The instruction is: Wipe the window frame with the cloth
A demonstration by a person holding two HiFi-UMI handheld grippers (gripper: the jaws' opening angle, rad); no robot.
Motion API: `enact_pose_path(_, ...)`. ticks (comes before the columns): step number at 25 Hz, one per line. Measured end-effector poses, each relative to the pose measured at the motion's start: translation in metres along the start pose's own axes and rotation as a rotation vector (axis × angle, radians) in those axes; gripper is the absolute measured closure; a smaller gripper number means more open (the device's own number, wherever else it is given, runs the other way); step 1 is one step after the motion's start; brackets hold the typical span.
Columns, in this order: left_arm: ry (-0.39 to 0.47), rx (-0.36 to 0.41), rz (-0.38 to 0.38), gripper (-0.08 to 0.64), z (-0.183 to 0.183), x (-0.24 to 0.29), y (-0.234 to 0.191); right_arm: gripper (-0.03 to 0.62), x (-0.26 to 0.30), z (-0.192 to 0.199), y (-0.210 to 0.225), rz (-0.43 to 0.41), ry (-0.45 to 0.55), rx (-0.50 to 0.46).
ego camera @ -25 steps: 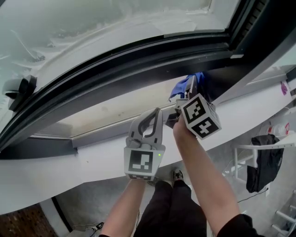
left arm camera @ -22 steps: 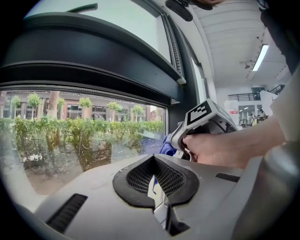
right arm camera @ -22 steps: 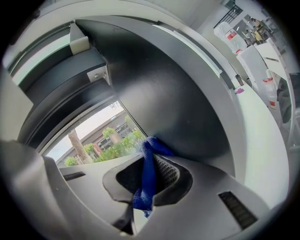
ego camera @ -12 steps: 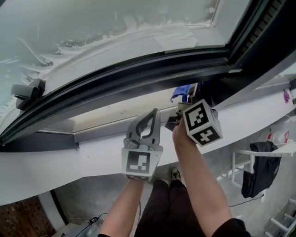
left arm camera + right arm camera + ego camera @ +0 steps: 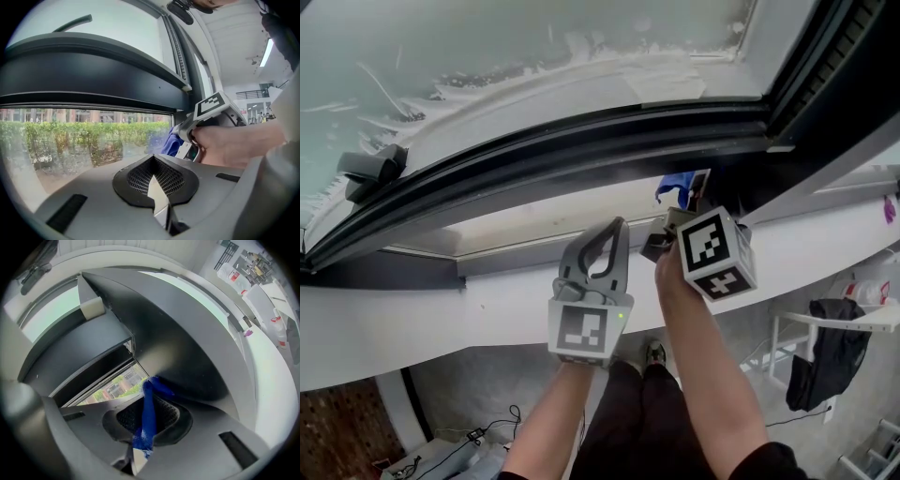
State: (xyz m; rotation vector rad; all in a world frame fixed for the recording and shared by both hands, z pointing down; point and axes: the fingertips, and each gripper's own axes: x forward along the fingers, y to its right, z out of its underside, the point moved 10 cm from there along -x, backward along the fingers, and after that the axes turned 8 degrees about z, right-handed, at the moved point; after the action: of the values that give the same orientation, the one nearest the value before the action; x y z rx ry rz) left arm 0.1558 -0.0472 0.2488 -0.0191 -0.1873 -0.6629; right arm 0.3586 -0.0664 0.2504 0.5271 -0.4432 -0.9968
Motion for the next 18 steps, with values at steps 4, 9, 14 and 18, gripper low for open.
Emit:
enact_pose_path(4,-0.003,-0.004,-0.019,0.557,-0.002,-0.003,0.003,0.563,-0.001,-0.008,-0.004,-0.031,0.027,-0.02)
enact_pose_path(9,0.012,-0.007,-0.053,0.557,-0.009,-0.006,0.003,0.563,-0.003,-0.016,-0.011,-0.078,0.053,-0.067)
enact_pose_path(14,0.029,-0.012,-0.074,0.557,-0.016,-0.008,0.009,0.563,-0.005,-0.022,-0.017,-0.124,0.081,-0.149)
enact_pose_path(18,0.036,-0.021,-0.093,0.557,-0.017,-0.013,0.016,0.563,-0.009,-0.025,-0.021,-0.15,0.093,-0.214)
